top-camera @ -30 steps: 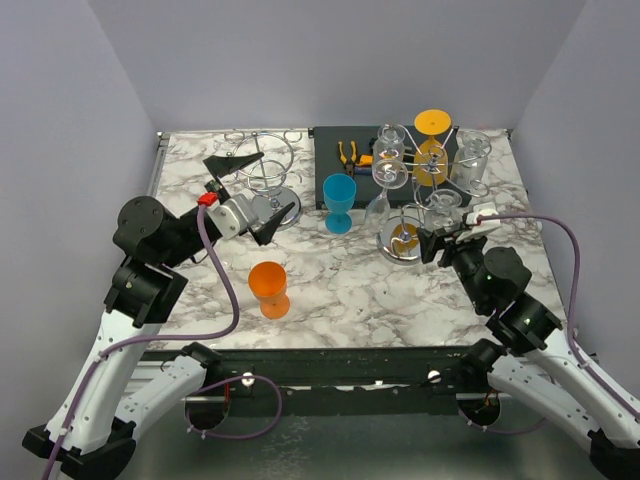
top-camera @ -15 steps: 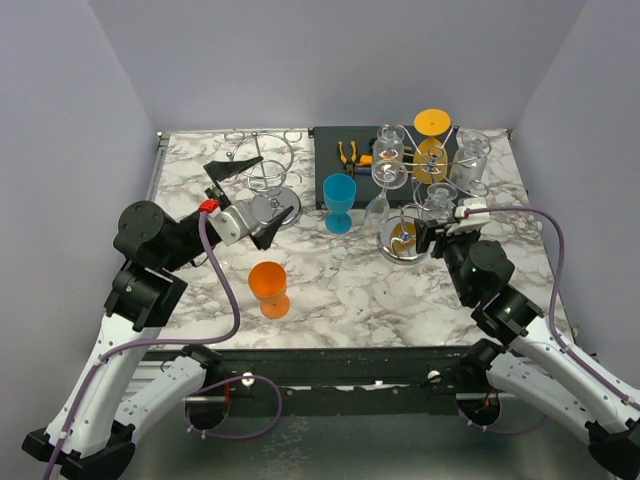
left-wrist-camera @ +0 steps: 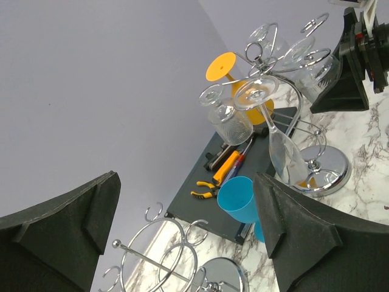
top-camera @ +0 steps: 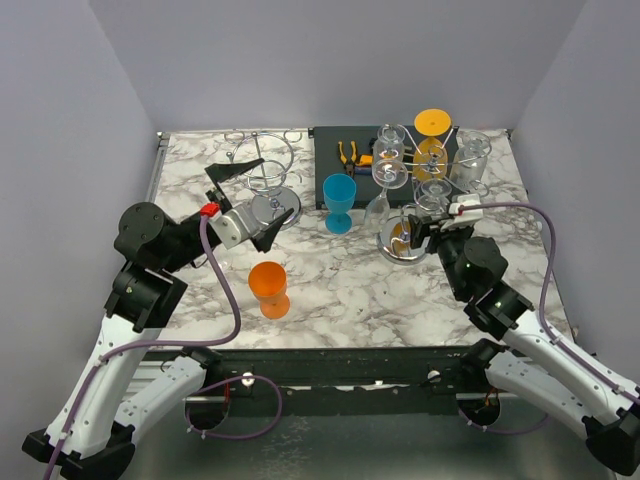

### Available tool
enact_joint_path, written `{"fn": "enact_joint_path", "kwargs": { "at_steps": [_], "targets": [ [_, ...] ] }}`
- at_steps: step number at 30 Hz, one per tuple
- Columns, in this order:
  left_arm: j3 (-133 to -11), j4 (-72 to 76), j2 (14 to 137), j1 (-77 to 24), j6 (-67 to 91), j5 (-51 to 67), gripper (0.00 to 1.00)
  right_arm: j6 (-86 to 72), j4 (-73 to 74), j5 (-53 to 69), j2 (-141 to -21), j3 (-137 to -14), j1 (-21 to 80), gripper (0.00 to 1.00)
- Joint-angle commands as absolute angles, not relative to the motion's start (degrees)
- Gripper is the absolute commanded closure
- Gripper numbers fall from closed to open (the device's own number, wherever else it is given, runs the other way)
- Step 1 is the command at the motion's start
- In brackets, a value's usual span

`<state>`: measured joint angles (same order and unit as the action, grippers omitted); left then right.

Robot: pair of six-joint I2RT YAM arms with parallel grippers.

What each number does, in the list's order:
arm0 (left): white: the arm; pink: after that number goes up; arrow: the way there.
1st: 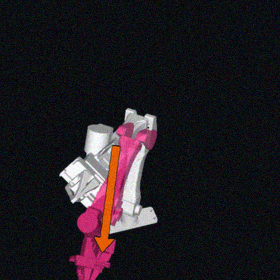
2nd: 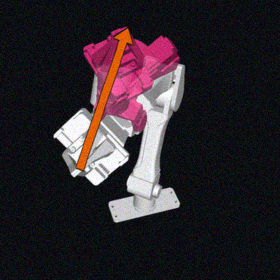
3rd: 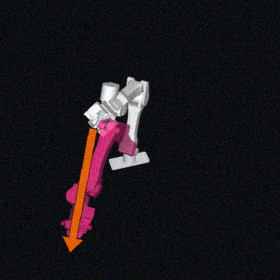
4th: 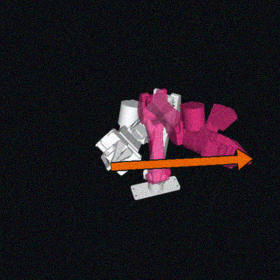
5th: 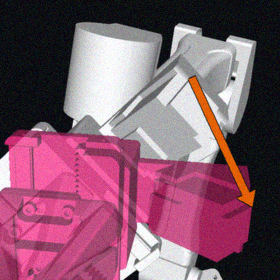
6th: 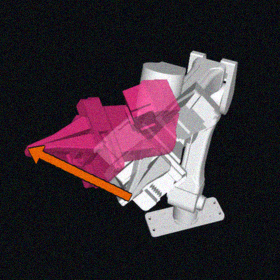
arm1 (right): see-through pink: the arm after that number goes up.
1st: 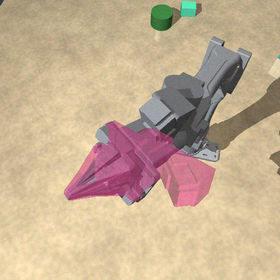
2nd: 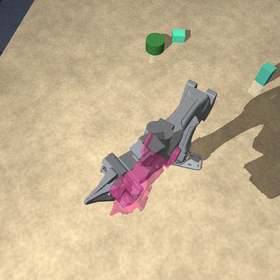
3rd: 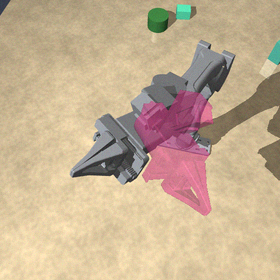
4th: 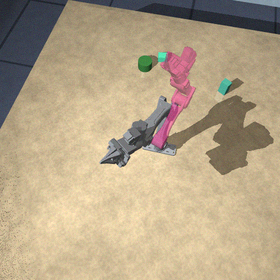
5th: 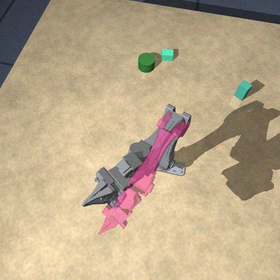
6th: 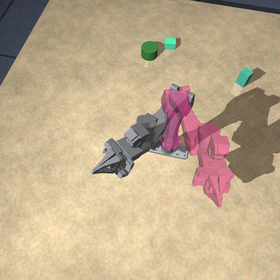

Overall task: Place the wine glass upside down on the wine glass rack
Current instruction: Turn the wine glass upside down at the wine rack.

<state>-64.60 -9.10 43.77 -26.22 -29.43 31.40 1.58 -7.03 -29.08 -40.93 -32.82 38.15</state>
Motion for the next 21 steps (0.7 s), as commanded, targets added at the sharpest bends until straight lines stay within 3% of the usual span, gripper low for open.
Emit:
{"fn": "enact_joint_path", "kwargs": {
  "at_steps": [1, 21],
  "targets": [
    [-63.7, -8.8, 43.0, -26.0, -30.0, 32.9, 0.01, 1.7, -13.9, -26.8, -41.8, -32.7, 37.7, 0.99],
    [-62.7, -8.8, 42.6, -26.0, -30.6, 32.8, 0.01, 3.6, -20.2, -17.6, -41.8, -29.7, 37.6, 0.99]
  ]
}}
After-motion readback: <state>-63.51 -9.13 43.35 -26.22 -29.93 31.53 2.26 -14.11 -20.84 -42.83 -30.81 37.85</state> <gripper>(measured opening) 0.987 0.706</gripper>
